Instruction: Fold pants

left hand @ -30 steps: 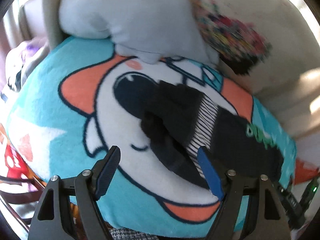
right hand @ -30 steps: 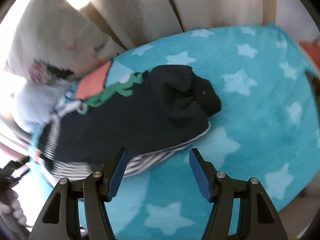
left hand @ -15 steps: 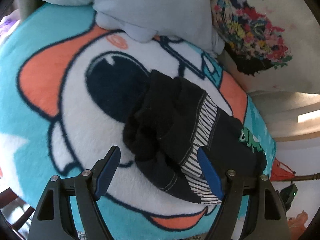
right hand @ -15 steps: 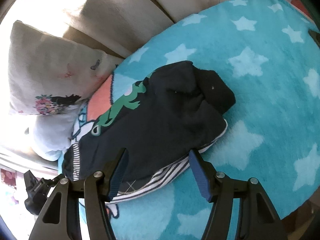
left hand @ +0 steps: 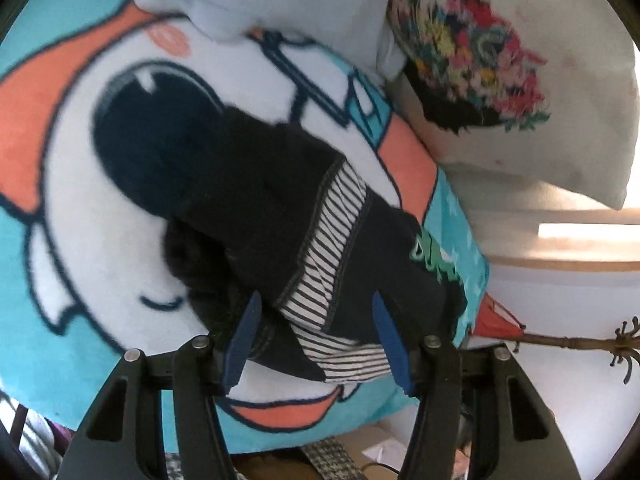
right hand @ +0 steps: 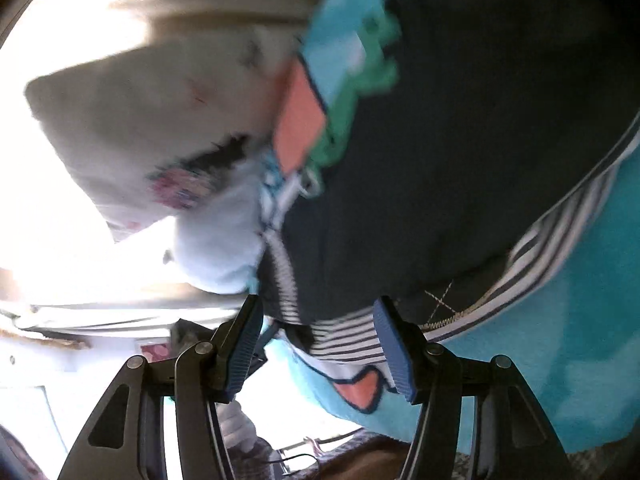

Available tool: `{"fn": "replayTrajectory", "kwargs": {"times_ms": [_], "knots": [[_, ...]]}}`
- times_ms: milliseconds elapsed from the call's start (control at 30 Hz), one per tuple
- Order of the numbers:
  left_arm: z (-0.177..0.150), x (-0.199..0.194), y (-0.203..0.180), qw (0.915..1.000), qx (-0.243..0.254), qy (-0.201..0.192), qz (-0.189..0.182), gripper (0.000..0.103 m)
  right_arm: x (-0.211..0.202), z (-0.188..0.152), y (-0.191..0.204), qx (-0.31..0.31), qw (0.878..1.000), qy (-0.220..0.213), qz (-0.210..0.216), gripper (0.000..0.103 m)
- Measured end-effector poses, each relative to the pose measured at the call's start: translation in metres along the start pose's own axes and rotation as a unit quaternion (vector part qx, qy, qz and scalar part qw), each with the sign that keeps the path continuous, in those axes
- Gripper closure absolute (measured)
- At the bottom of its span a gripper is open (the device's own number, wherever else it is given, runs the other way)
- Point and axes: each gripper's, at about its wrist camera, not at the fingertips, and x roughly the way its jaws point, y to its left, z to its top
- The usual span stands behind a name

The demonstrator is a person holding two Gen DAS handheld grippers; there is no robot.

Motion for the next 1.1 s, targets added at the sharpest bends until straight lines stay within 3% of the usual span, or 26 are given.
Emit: {"fn": "replayTrajectory", "kwargs": {"times_ms": [133, 200, 233, 267, 300, 367, 400, 433, 467, 500, 733, 800, 867, 933, 1033, 1100], "knots": [[0.009, 0.007, -0.001, 0.9999, 0.007, -0.004, 0.012, 0.047, 0.004, 0.003, 0.005, -0.007, 0.999, -0.032, -0.044, 0.040], [0.014, 0.008, 0.002, 0.9999, 0.004, -0.004, 0.012, 0.055, -0.001, 0.008, 0.009, -0.012, 0.996, -0.052, -0.072, 0.040], [0.015, 0.009, 0.003, 0.9999, 0.003, -0.002, 0.010, 0.072, -0.003, 0.011, 0.010, -0.008, 0.995, -0.063, -0.082, 0.040], [0.016, 0.009, 0.004, 1.0000, 0.004, 0.001, 0.006, 0.095, -0.005, 0.012, 0.007, -0.003, 0.994, -0.069, -0.084, 0.041], [0.017, 0.009, 0.004, 1.0000, 0.007, 0.006, -0.001, 0.103, -0.008, 0.014, 0.005, 0.007, 0.993, -0.078, -0.086, 0.042], [0.020, 0.005, 0.002, 0.9998, 0.011, 0.002, -0.014, 0.103, -0.008, 0.018, 0.003, 0.012, 0.992, -0.094, -0.089, 0.043], [0.021, 0.003, 0.001, 0.9998, 0.015, -0.002, -0.015, 0.103, -0.010, 0.020, 0.004, 0.006, 0.990, -0.099, -0.098, 0.049], [0.022, -0.001, -0.003, 0.9996, 0.021, -0.008, -0.014, 0.103, -0.013, 0.022, 0.005, -0.003, 0.988, -0.105, -0.115, 0.057], [0.023, -0.004, -0.005, 0.9995, 0.024, -0.012, -0.016, 0.103, -0.015, 0.023, 0.010, -0.016, 0.985, -0.110, -0.132, 0.078], [0.025, -0.008, -0.008, 0.9993, 0.028, -0.017, -0.018, 0.103, -0.015, 0.024, 0.016, -0.030, 0.983, -0.114, -0.142, 0.088], [0.034, -0.027, -0.017, 0.9982, 0.041, -0.035, -0.028, 0.102, -0.031, 0.042, 0.071, -0.099, 0.976, -0.142, -0.135, 0.095], [0.030, -0.031, -0.022, 0.9976, 0.050, -0.032, -0.035, 0.098, -0.035, 0.050, 0.086, -0.110, 0.974, -0.151, -0.132, 0.096], [0.021, -0.032, -0.025, 0.9968, 0.053, -0.020, -0.057, 0.072, -0.035, 0.057, 0.098, -0.119, 0.972, -0.156, -0.130, 0.096], [0.012, -0.029, -0.025, 0.9955, 0.050, -0.007, -0.080, 0.055, -0.036, 0.063, 0.108, -0.128, 0.969, -0.160, -0.136, 0.096], [-0.001, -0.015, -0.027, 0.9906, 0.045, 0.030, -0.126, 0.048, -0.031, 0.067, 0.118, -0.134, 0.968, -0.159, -0.140, 0.096], [-0.004, -0.002, -0.022, 0.9888, 0.026, 0.052, -0.137, 0.040, -0.030, 0.066, 0.119, -0.138, 0.968, -0.156, -0.141, 0.096]]}}
